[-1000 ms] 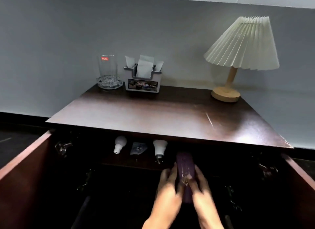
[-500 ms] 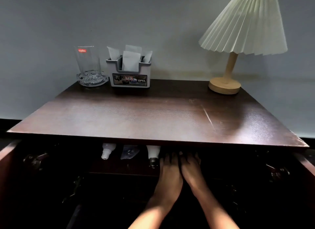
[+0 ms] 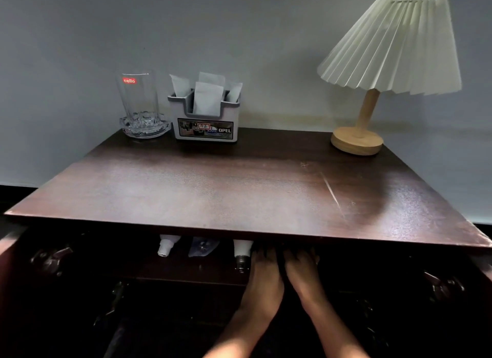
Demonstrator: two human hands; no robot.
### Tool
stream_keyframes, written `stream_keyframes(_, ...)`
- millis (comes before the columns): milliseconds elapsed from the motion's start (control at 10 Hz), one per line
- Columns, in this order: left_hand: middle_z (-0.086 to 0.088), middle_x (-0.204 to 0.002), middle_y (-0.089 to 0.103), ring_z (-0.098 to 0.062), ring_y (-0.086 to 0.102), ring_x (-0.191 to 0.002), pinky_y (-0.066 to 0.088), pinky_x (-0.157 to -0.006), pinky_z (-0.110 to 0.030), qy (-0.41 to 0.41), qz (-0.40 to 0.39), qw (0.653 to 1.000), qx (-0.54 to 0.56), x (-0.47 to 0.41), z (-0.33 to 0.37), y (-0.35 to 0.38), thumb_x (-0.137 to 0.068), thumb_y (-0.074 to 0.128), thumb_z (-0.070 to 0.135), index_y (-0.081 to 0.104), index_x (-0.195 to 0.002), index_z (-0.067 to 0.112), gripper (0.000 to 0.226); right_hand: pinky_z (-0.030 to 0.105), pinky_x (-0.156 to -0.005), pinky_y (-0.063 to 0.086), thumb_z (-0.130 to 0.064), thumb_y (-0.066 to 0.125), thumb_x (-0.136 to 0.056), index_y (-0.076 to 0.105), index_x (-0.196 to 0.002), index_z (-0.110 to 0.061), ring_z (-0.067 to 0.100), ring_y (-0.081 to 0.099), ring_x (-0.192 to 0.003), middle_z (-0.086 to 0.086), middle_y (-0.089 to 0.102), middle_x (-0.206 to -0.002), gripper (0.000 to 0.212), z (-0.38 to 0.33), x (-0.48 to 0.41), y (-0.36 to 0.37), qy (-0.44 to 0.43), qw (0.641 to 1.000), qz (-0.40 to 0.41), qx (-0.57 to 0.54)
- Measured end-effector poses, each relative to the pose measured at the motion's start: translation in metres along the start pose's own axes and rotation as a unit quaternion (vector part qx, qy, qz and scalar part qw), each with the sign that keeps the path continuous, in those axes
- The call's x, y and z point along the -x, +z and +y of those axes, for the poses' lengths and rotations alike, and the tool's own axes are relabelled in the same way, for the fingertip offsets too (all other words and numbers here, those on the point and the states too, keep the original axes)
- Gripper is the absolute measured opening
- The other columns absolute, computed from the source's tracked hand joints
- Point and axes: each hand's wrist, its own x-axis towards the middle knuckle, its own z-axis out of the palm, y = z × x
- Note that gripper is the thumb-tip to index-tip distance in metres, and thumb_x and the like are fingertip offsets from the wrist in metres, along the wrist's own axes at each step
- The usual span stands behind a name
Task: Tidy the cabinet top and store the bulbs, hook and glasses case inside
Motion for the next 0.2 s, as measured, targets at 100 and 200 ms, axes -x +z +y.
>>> stream_keyframes(100, -0.015, -0.139, 0.046, -0.022, 0.038, -0.131, 0.022, -0.113, -0.027, 0.018, 0.048, 0.997, 0.051, 0.014, 0.005, -0.013, -0.093, 0.038, 0.008, 0.043, -0.131, 0.006, 0.038, 0.035, -0.102, 0.022, -0.013, 0.046, -0.091, 0.051, -0.121, 0.002, 0.036, 0.039, -0.124, 0.026, 0.048, -0.131, 0.033, 0.006, 0.021, -0.003, 0.071, 0.99, 0.08, -0.086)
stream_keyframes(200, -0.011, -0.13, 0.054, -0.012, 0.039, -0.125, 0.028, -0.108, -0.026, 0.081, 0.092, 0.988, 0.097, 0.048, 0.003, -0.044, -0.088, 0.04, 0.022, 0.055, -0.122, 0.007, 0.041, 0.035, -0.091, 0.032, -0.02, 0.052, -0.078, 0.07, -0.097, -0.011, 0.043, 0.052, -0.1, 0.023, 0.063, -0.107, 0.028, -0.004, 0.07, -0.023, -0.018, 0.974, 0.196, -0.114)
